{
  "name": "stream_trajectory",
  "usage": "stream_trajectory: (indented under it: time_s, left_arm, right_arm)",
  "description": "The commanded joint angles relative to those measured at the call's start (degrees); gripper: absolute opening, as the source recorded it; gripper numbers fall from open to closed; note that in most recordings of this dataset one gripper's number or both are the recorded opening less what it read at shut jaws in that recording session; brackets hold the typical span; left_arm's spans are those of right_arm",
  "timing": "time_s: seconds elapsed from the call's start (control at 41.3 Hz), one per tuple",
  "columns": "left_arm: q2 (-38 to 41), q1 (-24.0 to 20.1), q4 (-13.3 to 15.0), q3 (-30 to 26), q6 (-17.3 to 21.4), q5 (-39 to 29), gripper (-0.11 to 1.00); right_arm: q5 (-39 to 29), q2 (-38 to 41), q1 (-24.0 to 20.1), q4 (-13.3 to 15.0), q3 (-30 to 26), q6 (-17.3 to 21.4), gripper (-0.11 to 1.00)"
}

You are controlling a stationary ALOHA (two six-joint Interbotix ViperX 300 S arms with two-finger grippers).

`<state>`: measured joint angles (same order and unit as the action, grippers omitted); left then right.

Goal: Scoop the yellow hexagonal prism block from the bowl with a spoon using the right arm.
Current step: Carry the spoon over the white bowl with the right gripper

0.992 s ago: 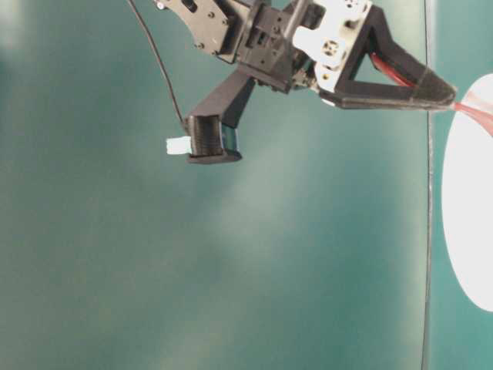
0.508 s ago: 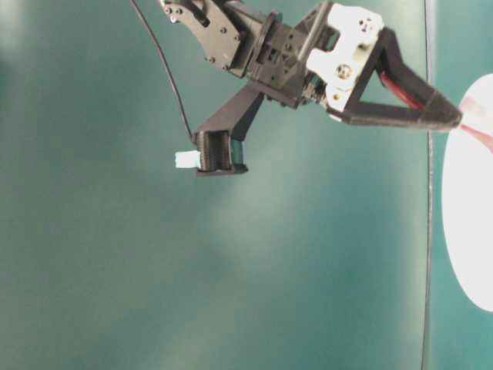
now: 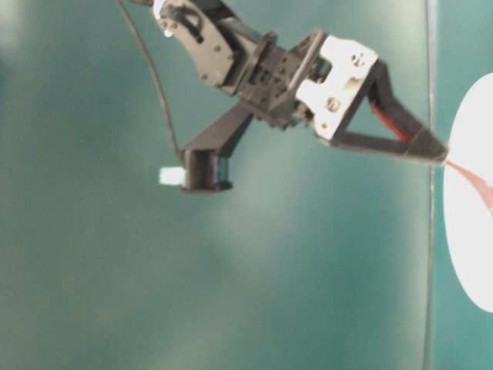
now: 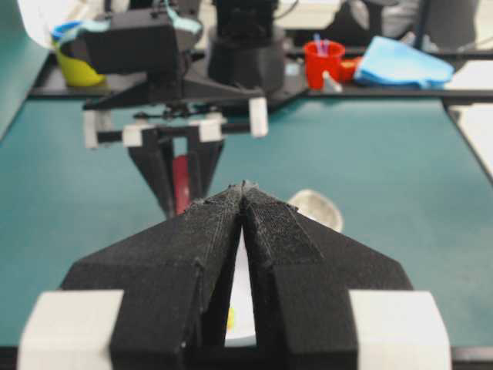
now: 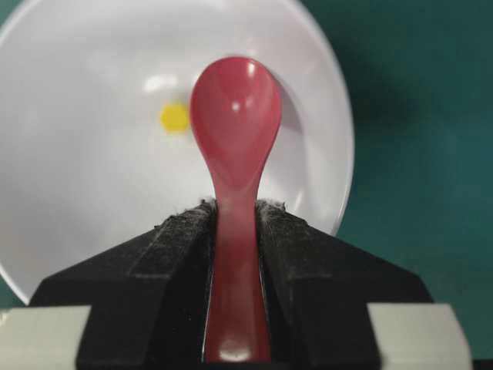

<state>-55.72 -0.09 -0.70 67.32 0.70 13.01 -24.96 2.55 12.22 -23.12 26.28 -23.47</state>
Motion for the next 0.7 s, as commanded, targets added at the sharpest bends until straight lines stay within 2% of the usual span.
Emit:
stream_trajectory:
  time_s: [0.0, 0.678]
  left_arm:
    - [0.26, 0.00, -0.09, -1.58, 0.09, 0.26, 0.07]
    - [0.26, 0.09, -0.18, -1.58, 0.18, 0.26, 0.07]
  right_arm:
    - [0.53, -1.67, -0.09, -0.18, -2.20, 0.18, 0.25]
    - [-3.60, -12.57, 0.00, 0.09, -2.37, 0.09, 0.25]
